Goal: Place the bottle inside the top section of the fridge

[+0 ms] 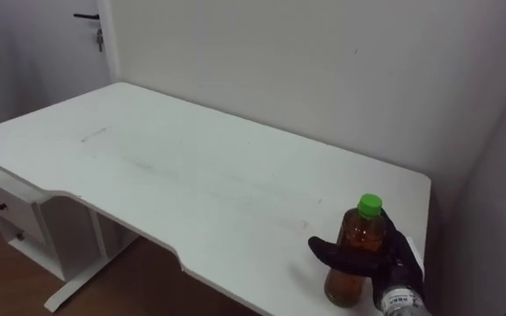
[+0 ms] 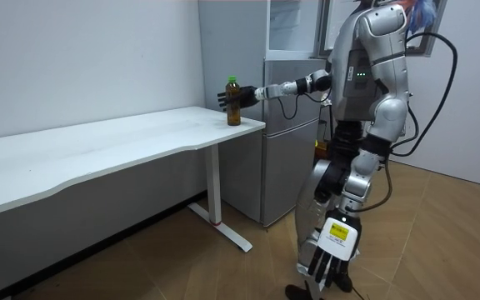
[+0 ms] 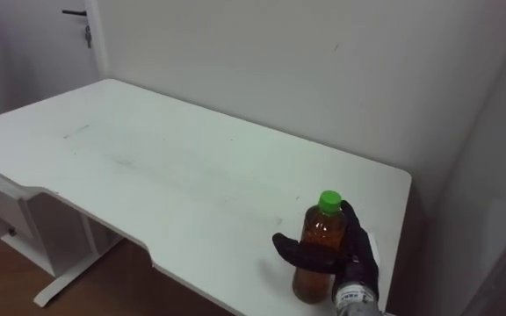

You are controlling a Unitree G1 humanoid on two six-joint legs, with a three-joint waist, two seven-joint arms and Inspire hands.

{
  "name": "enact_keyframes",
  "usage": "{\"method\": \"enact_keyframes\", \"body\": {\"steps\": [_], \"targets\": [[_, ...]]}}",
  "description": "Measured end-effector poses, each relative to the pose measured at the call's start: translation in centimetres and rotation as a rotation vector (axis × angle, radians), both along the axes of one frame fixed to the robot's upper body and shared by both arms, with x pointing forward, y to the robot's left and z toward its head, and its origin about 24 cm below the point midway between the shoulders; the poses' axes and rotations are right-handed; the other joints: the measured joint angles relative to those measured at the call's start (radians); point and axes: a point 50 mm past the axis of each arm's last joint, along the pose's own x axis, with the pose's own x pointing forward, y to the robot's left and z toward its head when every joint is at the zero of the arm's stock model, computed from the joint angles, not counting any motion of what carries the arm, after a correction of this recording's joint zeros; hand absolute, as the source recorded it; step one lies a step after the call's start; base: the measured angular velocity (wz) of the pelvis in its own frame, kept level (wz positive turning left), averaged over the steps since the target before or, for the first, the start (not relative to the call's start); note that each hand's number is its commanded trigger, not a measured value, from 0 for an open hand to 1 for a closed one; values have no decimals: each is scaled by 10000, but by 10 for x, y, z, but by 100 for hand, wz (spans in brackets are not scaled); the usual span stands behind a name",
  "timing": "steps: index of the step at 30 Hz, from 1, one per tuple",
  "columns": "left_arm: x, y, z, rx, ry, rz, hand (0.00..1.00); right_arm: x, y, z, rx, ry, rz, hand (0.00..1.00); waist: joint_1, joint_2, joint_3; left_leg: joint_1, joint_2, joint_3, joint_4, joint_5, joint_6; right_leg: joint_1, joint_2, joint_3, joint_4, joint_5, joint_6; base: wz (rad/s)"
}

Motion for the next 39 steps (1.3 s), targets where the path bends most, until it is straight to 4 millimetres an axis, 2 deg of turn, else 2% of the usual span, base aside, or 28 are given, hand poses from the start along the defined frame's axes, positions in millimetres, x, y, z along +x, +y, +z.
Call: {"method": "enact_keyframes", "body": {"steps": [15, 21, 22, 23, 24, 25, 26, 39], "targets": [[2, 0, 0, -18, -51, -24, 0, 0, -1, -4, -21, 160, 118, 0, 20, -111, 48, -17, -32, -35, -4, 20, 19, -29, -6, 42, -25, 5, 38, 0], [4, 1, 1, 8, -119, -22, 0, -3, -7, -18, -196, 734, -107, 0, 134, -115, 46, -11, -34, -95, 0, 20, 19, -31, -9, 26, -21, 2, 43, 0], [4, 1, 1, 13, -122, -23, 0, -3, -8, -19, -218, 812, -136, 29, 142, -108, 51, -12, -32, -101, -1, 20, 19, -31, -8, 18, -20, 2, 43, 0], [4, 1, 1, 20, -116, -31, 0, -4, -8, -21, -233, 869, -156, 51, 164, -102, 54, -11, -31, -106, -5, 20, 18, -31, -5, 26, -21, 2, 43, 0], [4, 1, 1, 20, -114, -29, 0, -4, -9, -21, -242, 895, -161, 68, 170, -101, 55, -11, -30, -106, -5, 20, 18, -31, -5, 20, -21, 2, 43, 0], [3, 1, 1, 12, -117, -10, 0, -4, -9, -23, -262, 975, -147, 68, 185, -102, 54, -3, -30, -104, -3, 20, 18, -21, -5, 12, -21, 2, 43, 0], [3, 1, 1, 7, -120, 1, 0, -5, -10, -26, -300, 1097, -115, 100, 200, -105, 53, -1, -31, -103, -2, 20, 18, -16, -6, 8, -18, 2, 43, 0], [2, 1, 0, -210, -274, 682, 0, -5, -8, -27, -578, 1082, 218, 100, 177, -73, 74, -27, -37, -159, 69, 19, 18, 1, -5, -31, 23, 5, 41, 0]]}}
